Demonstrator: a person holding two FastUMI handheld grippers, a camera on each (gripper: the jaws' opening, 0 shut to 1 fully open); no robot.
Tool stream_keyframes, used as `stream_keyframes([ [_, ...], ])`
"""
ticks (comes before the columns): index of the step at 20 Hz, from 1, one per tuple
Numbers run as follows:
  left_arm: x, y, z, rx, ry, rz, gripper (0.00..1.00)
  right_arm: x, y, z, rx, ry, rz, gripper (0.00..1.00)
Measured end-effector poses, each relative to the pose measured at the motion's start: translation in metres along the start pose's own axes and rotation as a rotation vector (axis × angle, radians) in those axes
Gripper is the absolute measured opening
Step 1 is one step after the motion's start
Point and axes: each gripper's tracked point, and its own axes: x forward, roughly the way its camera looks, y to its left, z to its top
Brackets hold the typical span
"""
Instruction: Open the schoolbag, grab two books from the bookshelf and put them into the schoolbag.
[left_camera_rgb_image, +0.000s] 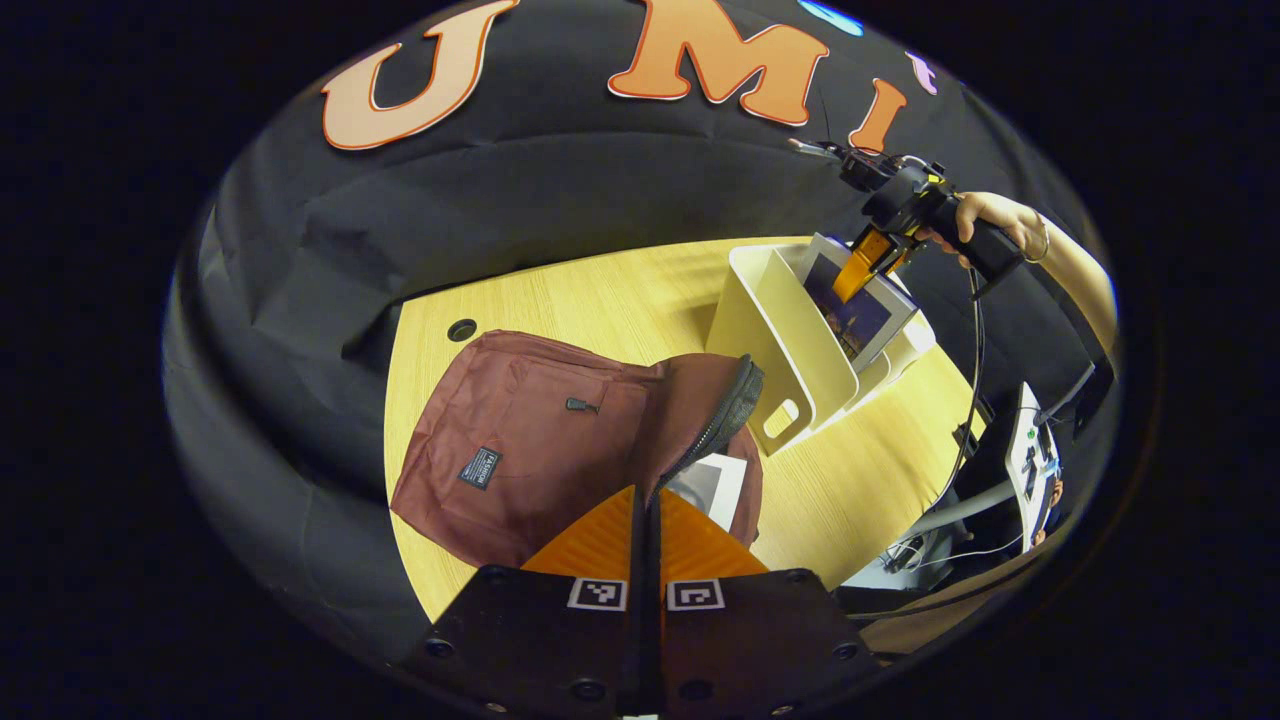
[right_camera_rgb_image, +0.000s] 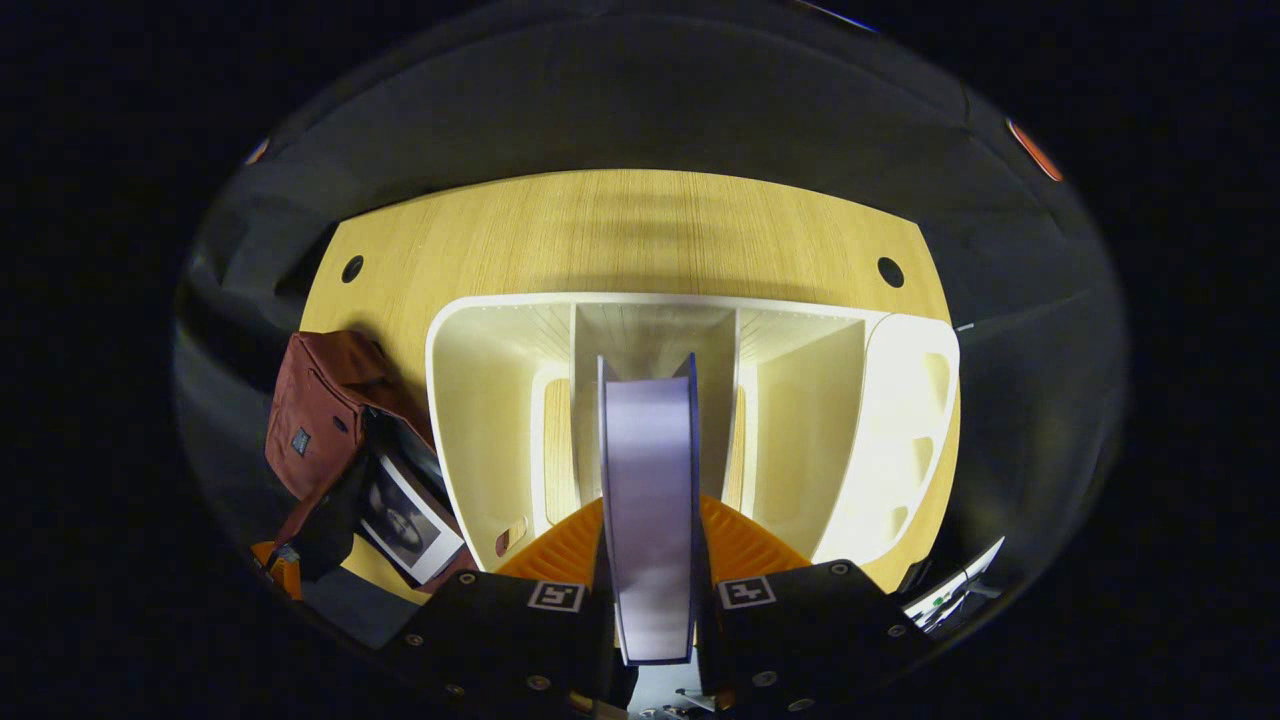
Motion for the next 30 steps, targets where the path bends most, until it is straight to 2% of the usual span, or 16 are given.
stream_keyframes([
  [2, -0.002, 0.000, 0.000, 0.011, -0.001, -0.002, 0.01, -0.016, 0.003, 0.003, 0.037, -0.023, 0.027, 0.34],
  [3, -0.003, -0.001, 0.000, 0.017, -0.001, -0.003, 0.01, -0.026, 0.001, 0.004, 0.044, -0.035, 0.033, 0.41],
  [4, -0.003, -0.001, -0.001, 0.020, -0.001, -0.004, 0.00, -0.035, 0.000, 0.005, 0.048, -0.050, 0.028, 0.33],
  [7, -0.003, -0.001, -0.002, 0.030, -0.004, -0.008, 0.01, -0.076, -0.003, 0.007, 0.067, -0.101, 0.023, 0.34],
  [12, -0.002, 0.002, -0.005, 0.033, -0.004, -0.014, 0.00, -0.167, -0.006, 0.003, 0.035, -0.217, 0.029, 0.33],
  [18, -0.001, 0.008, -0.009, 0.024, -0.015, 0.003, 0.01, -0.250, 0.013, -0.055, 0.031, -0.316, 0.139, 0.32],
  [23, -0.004, 0.006, -0.008, 0.048, -0.024, 0.003, 0.00, -0.247, 0.047, -0.125, 0.100, -0.320, 0.297, 0.32],
  [25, -0.004, 0.003, -0.010, 0.049, -0.023, -0.004, 0.00, -0.219, 0.056, -0.146, 0.179, -0.300, 0.398, 0.32],
  [27, -0.004, 0.001, -0.010, 0.064, -0.018, -0.002, 0.01, -0.194, 0.081, -0.165, 0.234, -0.269, 0.515, 0.31],
  [30, -0.006, -0.002, -0.007, 0.088, -0.015, 0.006, 0.01, -0.154, 0.112, -0.178, 0.319, -0.259, 0.639, 0.31],
])
